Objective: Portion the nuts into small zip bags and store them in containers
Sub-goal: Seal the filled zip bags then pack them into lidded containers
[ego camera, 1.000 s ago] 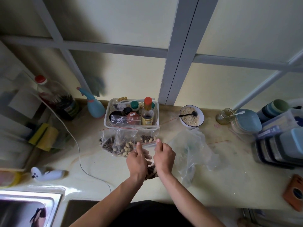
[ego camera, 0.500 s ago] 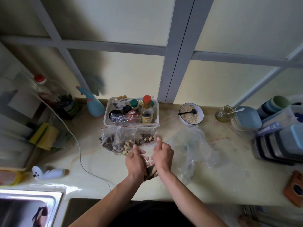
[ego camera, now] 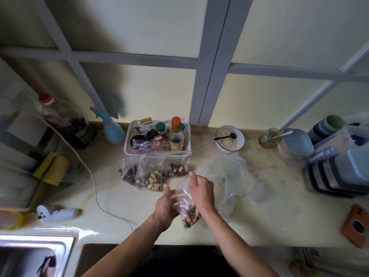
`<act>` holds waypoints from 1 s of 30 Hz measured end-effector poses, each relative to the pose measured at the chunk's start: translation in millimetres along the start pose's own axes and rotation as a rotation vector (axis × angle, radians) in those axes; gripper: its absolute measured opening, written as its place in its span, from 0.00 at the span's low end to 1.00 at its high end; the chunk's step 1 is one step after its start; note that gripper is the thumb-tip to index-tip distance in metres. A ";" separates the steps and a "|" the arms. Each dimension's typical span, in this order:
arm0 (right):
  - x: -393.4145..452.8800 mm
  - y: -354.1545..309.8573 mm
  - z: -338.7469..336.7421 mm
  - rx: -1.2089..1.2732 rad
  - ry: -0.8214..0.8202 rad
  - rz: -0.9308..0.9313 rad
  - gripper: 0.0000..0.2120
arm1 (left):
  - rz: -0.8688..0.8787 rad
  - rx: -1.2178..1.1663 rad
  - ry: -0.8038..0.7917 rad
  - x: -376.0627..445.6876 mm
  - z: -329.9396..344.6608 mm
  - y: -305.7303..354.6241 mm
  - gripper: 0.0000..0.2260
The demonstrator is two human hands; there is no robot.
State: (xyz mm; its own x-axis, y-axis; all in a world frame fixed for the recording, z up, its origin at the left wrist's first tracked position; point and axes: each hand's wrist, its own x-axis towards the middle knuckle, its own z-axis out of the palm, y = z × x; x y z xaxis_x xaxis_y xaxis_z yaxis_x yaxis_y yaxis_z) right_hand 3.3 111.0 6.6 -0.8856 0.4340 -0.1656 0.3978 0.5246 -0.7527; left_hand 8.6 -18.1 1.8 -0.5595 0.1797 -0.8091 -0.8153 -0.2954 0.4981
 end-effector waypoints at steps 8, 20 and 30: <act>-6.8 9.8 -18.5 -0.108 -0.234 -0.090 0.27 | 0.021 0.207 -0.145 1.0 -5.7 10.4 0.11; -16.6 2.7 -31.7 0.154 -0.329 0.128 0.08 | 0.079 0.249 -0.128 -0.2 -1.2 8.5 0.06; -16.5 1.2 -28.8 0.144 -0.347 0.100 0.07 | 0.113 0.336 -0.112 5.0 -4.2 15.5 0.04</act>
State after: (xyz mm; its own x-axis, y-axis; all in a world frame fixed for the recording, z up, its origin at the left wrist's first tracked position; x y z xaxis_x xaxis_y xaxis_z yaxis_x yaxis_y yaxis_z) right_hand 25.3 125.5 26.8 -0.8824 0.1912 -0.4298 0.4704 0.3731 -0.7997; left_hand -6.2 -25.7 4.2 -0.6467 0.2704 -0.7132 -0.7404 0.0022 0.6722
